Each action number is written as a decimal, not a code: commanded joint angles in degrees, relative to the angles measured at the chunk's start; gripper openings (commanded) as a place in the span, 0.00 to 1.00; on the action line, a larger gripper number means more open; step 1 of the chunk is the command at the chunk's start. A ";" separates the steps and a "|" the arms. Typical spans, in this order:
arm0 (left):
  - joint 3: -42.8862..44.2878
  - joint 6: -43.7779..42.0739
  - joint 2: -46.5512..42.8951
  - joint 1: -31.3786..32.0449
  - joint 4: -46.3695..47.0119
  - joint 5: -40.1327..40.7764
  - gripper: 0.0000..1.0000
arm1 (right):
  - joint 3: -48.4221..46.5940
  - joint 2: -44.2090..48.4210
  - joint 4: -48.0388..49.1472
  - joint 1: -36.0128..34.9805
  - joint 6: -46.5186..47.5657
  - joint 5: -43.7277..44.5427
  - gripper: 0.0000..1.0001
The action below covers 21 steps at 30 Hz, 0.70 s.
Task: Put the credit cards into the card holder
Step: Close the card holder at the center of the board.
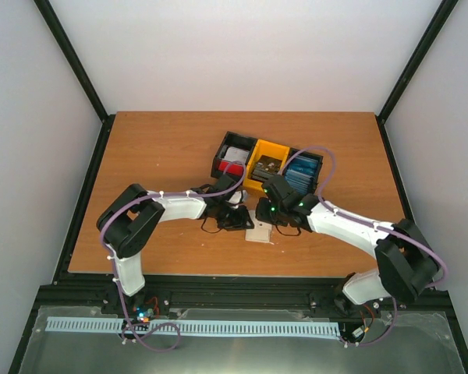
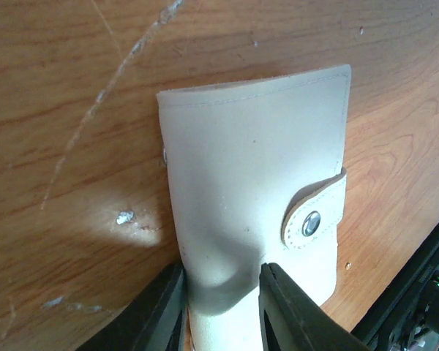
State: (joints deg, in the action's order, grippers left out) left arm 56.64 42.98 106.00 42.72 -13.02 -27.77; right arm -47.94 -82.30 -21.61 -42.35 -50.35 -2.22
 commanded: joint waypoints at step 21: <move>2.99 1.28 2.04 -0.19 -9.66 4.28 0.38 | -2.26 -7.63 -6.56 1.55 4.89 2.78 0.40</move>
State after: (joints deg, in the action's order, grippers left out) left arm 57.82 42.87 104.05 42.72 -19.59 -25.21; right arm -46.65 -87.24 -25.87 -40.91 -47.35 -2.52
